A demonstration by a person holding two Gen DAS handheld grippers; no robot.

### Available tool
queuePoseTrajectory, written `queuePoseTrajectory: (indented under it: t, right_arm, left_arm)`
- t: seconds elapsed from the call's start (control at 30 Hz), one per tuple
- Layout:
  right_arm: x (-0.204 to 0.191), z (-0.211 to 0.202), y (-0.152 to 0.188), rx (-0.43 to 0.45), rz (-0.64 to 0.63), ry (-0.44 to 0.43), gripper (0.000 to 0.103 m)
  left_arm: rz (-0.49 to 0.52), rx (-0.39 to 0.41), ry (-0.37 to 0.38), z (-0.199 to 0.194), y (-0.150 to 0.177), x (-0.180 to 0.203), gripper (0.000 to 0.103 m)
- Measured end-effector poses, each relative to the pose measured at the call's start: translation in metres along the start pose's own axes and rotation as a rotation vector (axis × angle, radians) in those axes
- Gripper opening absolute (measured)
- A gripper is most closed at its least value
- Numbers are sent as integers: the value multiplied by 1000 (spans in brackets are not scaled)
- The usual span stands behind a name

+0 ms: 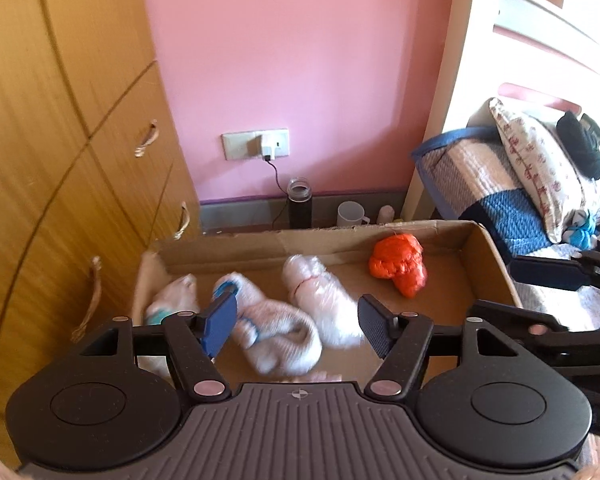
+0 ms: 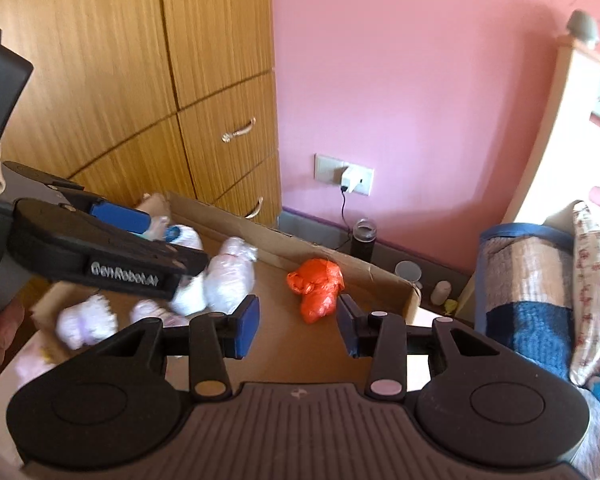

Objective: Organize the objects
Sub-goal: 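Open both grippers to release the bundles in the box, then move both grippers back over the remaining socks on the dresser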

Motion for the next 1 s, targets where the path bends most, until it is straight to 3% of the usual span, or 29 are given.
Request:
queuePoseTrajectory:
  t: [0.23,0.5,0.63,0.8,0.83,0.9,1.0]
  right_arm:
    - [-4,-54,37,46,39,4,39]
    - [0,-103,117,77,134,14,43]
    - [3,-106,145,62,179,17,44]
    - [2,-103,166,66,169,63,46]
    - [1,-105,168,80,166,73,47]
    - [3,-109,165,110,170,76,61]
    - [7,-106,163,111,185,81,60]
  left_arm:
    - [-46,53,-10,-66,51,-6,76]
    - [-54,76,-17,-131,161,30,80]
    - [-15,91,5,-141,195,57,82]
    - [-2,26,61,-128,222,84,80]
    - [13,25,60,-127,222,88,80]
    - [33,22,63,-125,222,94,80]
    - [40,14,60,-121,226,96,80]
Point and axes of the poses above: each gripper's, at about its wrist camera, not at the fingertips, and z roughly the way its jaws point, x to its right, y to its underside, the point moved 8 cm from there along z, roughly the way its jaws point, and after that the axes turned 15 degrees about z, right-handed, at the moved point
